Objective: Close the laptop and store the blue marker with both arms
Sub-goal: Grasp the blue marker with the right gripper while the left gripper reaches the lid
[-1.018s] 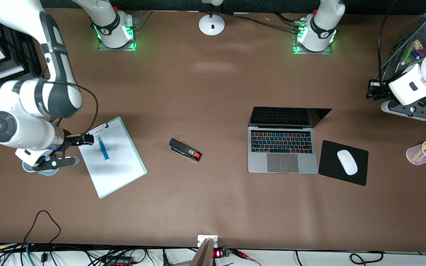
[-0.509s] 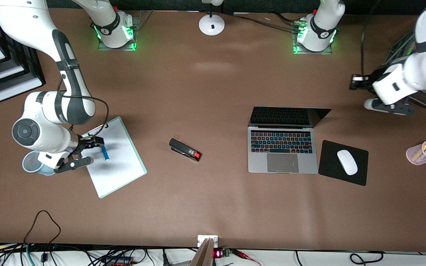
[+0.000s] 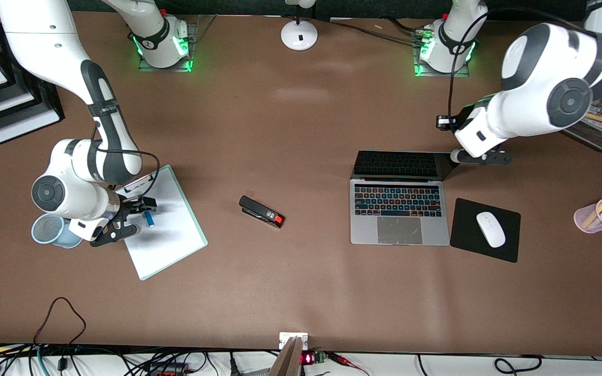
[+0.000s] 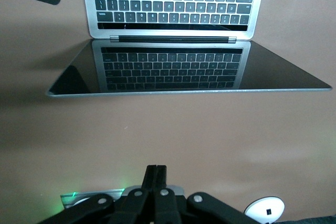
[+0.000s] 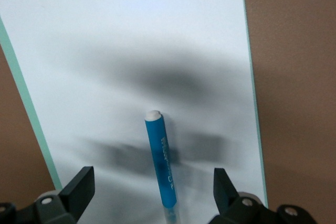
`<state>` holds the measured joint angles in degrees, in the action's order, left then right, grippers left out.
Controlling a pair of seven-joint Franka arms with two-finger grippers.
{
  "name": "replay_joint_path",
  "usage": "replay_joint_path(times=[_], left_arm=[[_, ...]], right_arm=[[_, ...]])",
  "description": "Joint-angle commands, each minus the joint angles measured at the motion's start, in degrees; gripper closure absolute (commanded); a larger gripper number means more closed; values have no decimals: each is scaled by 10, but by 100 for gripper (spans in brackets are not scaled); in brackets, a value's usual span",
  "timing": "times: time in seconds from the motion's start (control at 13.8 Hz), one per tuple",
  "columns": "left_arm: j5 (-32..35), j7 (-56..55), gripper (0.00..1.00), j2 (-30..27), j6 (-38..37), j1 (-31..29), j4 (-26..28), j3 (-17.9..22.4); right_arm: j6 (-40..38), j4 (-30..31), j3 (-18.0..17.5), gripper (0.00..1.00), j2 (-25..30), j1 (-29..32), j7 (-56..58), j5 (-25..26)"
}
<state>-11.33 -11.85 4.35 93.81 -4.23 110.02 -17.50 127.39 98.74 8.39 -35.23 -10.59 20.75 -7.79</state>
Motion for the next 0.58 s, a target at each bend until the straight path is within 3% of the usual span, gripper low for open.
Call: replay_joint_path(times=[0.0,0.29,0.36,0.44,0.51], left_arm=[[-10,-12,100,-7,65,5,60,-15],[-10,-13,100,0,166,5,110,-34],[-9,-12,100,14,196,7,114,-34],[-7,-12,100,29,229,12,112,-34],[-3,-6,100,44,263,13,108,-34]], right_arm=[[8,-7,-2,4,-5,-4,13,-12],[15,-11,-3,7,-15,-7,13,-12],[18,-10,-3,9,-19,-7,13,-12],[22,-10,-3,18,-21,-6,13,-12],[27,-10,-3,18,-26,-6,13,-12]])
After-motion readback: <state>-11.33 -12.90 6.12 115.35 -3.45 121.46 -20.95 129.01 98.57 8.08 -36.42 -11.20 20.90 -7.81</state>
